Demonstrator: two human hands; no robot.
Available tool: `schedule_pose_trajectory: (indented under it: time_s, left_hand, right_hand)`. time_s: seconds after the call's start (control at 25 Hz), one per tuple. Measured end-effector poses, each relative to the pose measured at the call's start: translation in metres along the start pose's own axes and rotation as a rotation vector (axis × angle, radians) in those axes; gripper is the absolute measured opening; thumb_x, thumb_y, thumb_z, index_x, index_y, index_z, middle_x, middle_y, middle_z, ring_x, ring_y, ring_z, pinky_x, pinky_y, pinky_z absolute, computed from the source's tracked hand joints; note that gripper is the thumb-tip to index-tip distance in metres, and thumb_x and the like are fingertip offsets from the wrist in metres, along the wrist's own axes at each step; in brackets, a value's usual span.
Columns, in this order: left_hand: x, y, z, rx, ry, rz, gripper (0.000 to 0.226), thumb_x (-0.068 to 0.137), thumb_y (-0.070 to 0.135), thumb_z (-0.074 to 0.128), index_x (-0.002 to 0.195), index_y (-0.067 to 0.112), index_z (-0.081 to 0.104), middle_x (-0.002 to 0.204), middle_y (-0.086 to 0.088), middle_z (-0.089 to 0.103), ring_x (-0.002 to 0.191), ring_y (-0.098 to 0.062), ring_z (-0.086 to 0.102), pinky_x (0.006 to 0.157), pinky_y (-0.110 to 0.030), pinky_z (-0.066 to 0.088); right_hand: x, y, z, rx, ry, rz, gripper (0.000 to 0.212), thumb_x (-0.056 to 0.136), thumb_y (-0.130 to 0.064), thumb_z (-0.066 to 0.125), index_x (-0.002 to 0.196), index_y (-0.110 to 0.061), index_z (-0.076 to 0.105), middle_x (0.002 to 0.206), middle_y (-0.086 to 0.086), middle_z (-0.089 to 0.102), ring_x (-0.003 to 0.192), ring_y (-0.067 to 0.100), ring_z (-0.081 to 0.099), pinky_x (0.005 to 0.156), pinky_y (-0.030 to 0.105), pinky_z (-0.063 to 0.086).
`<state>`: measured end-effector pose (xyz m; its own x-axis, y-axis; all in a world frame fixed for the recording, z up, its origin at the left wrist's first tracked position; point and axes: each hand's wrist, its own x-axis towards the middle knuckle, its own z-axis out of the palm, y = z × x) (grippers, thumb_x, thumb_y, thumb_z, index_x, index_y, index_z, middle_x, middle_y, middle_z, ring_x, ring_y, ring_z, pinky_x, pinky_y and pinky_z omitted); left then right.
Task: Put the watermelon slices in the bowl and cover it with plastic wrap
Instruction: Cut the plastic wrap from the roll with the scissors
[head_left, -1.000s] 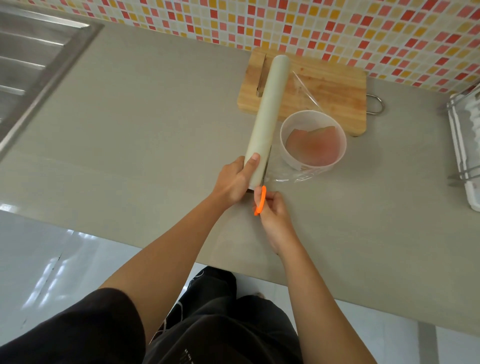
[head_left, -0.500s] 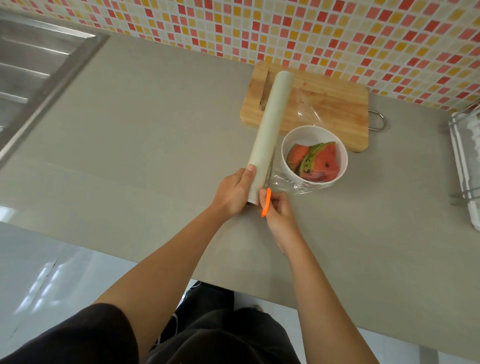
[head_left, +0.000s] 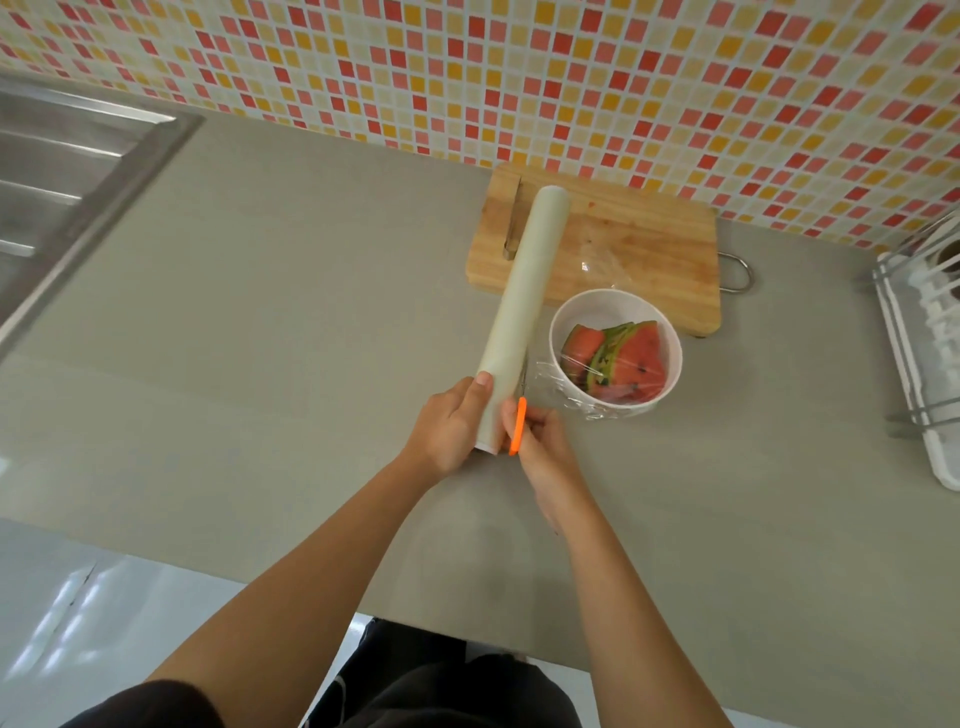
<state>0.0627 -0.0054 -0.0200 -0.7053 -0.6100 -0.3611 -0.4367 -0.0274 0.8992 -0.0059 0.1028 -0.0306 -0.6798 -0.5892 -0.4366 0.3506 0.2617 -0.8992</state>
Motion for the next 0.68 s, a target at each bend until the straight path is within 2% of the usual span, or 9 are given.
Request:
schedule_pose_trajectory:
  time_s: [0.08, 0.16, 0.28, 0.36, 0.52, 0.68]
  left_hand:
    - [0.000, -0.002, -0.002, -0.023, -0.012, -0.006, 0.054, 0.095, 0.049, 0.036, 0.099, 0.003, 0.064, 0.099, -0.021, 0.068, 0.095, -0.036, 0.064, 0.089, -0.053, 0.049]
    - [0.002, -0.004, -0.005, -0.044, -0.028, -0.011, 0.049, 0.099, 0.045, 0.037, 0.098, 0.004, 0.064, 0.098, -0.019, 0.069, 0.093, -0.034, 0.065, 0.085, -0.048, 0.051]
    - [0.006, -0.003, -0.010, -0.048, -0.051, -0.013, 0.045, 0.100, 0.043, 0.037, 0.090, 0.009, 0.064, 0.084, -0.008, 0.067, 0.078, -0.026, 0.061, 0.070, -0.036, 0.047]
    - [0.007, -0.003, -0.012, -0.035, -0.056, -0.008, 0.042, 0.100, 0.043, 0.037, 0.087, 0.014, 0.064, 0.080, -0.002, 0.064, 0.072, -0.019, 0.059, 0.066, -0.031, 0.044]
    - [0.005, -0.005, -0.015, -0.005, -0.062, 0.012, 0.040, 0.099, 0.045, 0.036, 0.087, 0.019, 0.064, 0.073, 0.005, 0.063, 0.062, -0.007, 0.059, 0.057, -0.024, 0.041]
    - [0.004, -0.005, -0.019, 0.003, -0.084, 0.023, 0.050, 0.089, 0.057, 0.035, 0.090, 0.015, 0.063, 0.077, -0.002, 0.063, 0.070, -0.020, 0.059, 0.062, -0.032, 0.044]
  right_hand:
    - [-0.003, -0.001, 0.002, 0.017, -0.002, -0.005, 0.034, 0.081, -0.049, 0.061, 0.090, -0.017, 0.053, 0.087, -0.004, 0.065, 0.075, -0.007, 0.061, 0.069, 0.012, 0.045]
    - [-0.009, 0.006, 0.005, 0.048, 0.000, 0.003, 0.028, 0.083, -0.045, 0.060, 0.088, -0.018, 0.054, 0.074, -0.018, 0.068, 0.073, -0.011, 0.061, 0.064, 0.005, 0.043]
    - [-0.016, 0.013, 0.008, 0.075, -0.003, -0.011, 0.025, 0.085, -0.045, 0.057, 0.085, -0.020, 0.053, 0.067, -0.029, 0.066, 0.071, -0.017, 0.059, 0.060, 0.001, 0.040]
    - [-0.008, 0.008, 0.009, 0.112, 0.016, -0.012, 0.026, 0.085, -0.044, 0.058, 0.088, -0.019, 0.053, 0.069, -0.024, 0.068, 0.072, -0.014, 0.060, 0.061, 0.002, 0.042]
    - [0.013, -0.010, 0.014, 0.132, 0.028, -0.061, 0.023, 0.086, -0.040, 0.059, 0.076, -0.020, 0.055, 0.059, -0.019, 0.064, 0.061, -0.010, 0.058, 0.057, 0.006, 0.042]
    - [0.021, -0.002, 0.016, 0.124, 0.111, -0.102, 0.028, 0.081, -0.044, 0.063, 0.082, -0.017, 0.055, 0.073, -0.009, 0.062, 0.069, -0.005, 0.060, 0.063, 0.010, 0.045]
